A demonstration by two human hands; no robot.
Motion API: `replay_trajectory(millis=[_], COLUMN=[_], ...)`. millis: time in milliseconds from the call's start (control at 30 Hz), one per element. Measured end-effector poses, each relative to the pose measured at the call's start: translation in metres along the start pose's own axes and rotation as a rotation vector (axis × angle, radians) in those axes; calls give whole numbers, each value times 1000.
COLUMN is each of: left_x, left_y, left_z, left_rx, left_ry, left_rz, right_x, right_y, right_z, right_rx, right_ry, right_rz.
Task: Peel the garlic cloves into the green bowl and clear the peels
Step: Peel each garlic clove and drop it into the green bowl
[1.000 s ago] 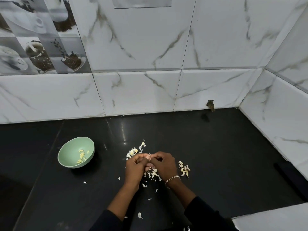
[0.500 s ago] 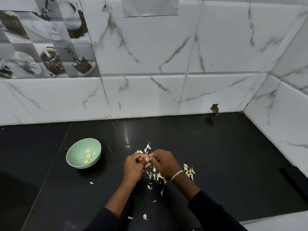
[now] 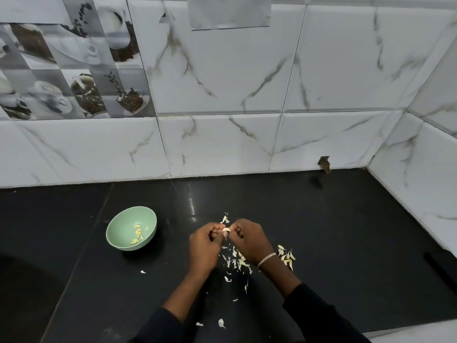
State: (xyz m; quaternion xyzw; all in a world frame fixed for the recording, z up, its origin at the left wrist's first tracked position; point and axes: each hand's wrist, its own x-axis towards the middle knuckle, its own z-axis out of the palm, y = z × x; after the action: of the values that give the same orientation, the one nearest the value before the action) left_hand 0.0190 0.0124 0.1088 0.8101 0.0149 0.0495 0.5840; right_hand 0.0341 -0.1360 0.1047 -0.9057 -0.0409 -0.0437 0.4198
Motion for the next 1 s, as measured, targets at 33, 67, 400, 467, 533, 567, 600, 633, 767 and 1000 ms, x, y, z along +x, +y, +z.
replay_trajectory(millis=[33,67,400,467,533,567,600,633,767,1000], left_x=[-1,-1,-3,-4,-3,-3,-2,-1,0,4], left_y=[1,2,3,4,4,4,4,3,2,7], left_z=[0,0,4,4,4,4,4,5,6,4], left_rx=[12,20,14,-10,-20,-26,-36,-47,-88,-487], left_ry=[13,19,20,19,23,22,21,19,4,-118], left_rz=[15,28,54,46,42,37,32,27,-11,-210], right_x=[-1,-1,-5,-6,-7,-7,-7,-7,-8,-6], right_y=[-1,-2,1,0,0,-1,-1,-1,-2,-7], right_z=[-1,-2,0,0,1,1,1,1,0,-13], right_rx=[1,-1,65,80,76,75,76,79,88,221], right_ry=[-1,2,62,75,90,97,105,111,104,57], right_rz=[-1,-1,10,-8,-20,-21,-21,-21,-18,36])
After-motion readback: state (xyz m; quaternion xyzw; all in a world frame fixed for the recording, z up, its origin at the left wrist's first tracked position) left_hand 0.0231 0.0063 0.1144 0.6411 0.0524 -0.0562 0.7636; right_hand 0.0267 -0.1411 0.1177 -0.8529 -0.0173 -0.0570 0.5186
